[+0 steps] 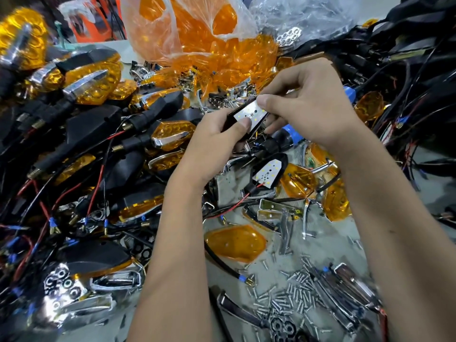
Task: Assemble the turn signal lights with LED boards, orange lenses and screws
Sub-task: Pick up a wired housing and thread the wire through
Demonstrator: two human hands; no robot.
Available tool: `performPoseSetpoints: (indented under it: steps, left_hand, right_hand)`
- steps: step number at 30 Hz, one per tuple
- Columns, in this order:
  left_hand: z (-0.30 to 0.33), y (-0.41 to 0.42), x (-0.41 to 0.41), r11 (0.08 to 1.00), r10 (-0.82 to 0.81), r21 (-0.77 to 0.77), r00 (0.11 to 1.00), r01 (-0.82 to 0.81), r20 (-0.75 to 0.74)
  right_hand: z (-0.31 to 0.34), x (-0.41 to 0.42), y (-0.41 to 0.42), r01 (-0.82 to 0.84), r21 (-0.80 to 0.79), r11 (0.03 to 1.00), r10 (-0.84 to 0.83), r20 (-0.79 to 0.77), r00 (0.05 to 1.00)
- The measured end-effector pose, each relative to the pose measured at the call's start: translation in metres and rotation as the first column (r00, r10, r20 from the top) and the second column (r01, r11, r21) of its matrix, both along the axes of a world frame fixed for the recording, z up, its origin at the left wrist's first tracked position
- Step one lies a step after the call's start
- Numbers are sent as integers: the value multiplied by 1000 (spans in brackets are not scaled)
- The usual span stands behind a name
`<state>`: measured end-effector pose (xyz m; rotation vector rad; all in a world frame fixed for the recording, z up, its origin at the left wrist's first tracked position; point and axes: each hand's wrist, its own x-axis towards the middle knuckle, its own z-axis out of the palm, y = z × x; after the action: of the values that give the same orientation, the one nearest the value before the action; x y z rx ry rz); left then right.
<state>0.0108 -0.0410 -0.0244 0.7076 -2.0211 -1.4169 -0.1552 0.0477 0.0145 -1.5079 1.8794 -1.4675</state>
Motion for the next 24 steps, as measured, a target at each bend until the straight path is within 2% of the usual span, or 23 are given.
performPoseSetpoints:
  steps: [20,22,24]
  left_hand:
    - [0,-3,0,988,82,-137,995,-74,50]
    - [1,-2,1,994,63,-93,997,-58,53]
    - [4,0,3,999,-10,39,1000,10,2]
  right_hand:
    - [-2,-1,3,-51,-14,999,51,22,998]
    - [-2,1,2,-54,-14,998,54,31,998]
    - [-2,2,2,-50,-27,998,51,33,998]
